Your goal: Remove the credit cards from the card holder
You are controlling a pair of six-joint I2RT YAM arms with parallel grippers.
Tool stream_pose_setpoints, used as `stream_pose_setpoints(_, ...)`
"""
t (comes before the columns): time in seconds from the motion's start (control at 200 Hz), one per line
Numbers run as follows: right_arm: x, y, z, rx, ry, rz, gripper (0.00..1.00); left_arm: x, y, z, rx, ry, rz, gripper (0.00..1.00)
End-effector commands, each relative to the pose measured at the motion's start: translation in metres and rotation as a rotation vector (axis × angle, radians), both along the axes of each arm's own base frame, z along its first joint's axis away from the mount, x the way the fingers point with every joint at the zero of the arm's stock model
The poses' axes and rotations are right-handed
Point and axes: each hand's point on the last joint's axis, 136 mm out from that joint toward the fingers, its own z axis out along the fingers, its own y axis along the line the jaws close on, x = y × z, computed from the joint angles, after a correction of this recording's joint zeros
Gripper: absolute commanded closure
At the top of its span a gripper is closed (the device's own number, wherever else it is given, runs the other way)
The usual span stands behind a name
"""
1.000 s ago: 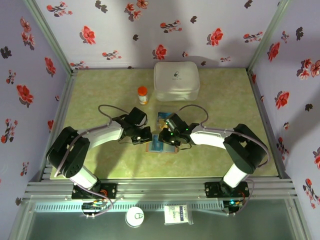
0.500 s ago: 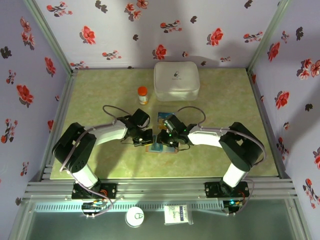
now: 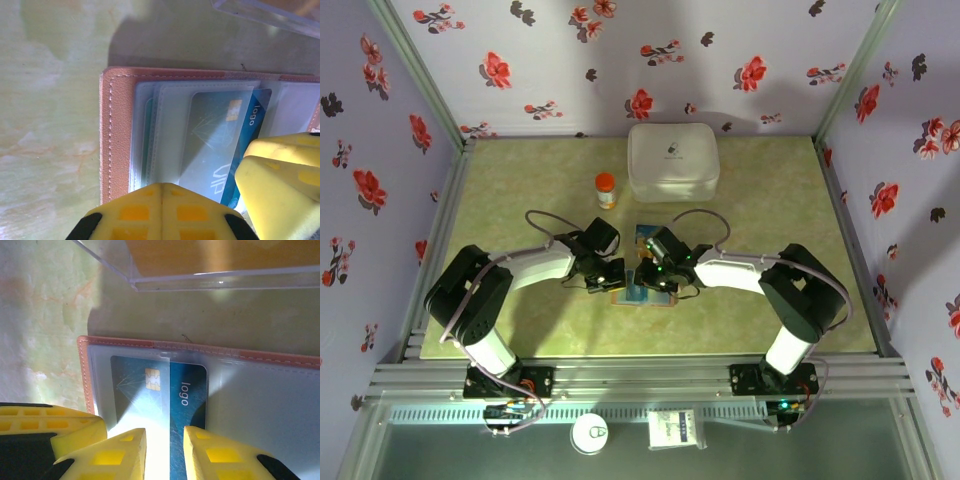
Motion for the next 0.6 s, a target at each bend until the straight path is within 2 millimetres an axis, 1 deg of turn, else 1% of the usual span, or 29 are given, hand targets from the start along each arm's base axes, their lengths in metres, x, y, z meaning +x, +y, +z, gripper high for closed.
stream_pose_setpoints(0.0, -0.001, 0.000, 0.005, -0.025, -0.018, 0.018, 0.74, -0.001, 0.003, 0.004, 0.009, -0.015, -0.016, 1.00)
stream_pose_setpoints(0.195, 0.001, -0.003, 0.017, -0.012, -0.049, 0.006, 0.74, 0.000, -0.007, 0.015, -0.046, -0.022, -0.025, 1.00)
stream_pose_setpoints(0.315, 0.000, -0.006, 0.017, -0.016, -0.050, 0.000, 0.73, 0.000, -0.011, 0.019, -0.058, -0.026, -0.034, 1.00)
stream_pose_setpoints(0.445, 0.000, -0.006, 0.015, -0.009, -0.049, -0.007, 0.73, -0.001, -0.014, 0.017, -0.060, -0.020, -0.043, 1.00)
stream_pose_setpoints(0.595, 0.001, -0.011, 0.013, -0.015, -0.052, -0.022, 0.73, -0.004, -0.014, 0.008, -0.045, -0.002, -0.047, 1.00)
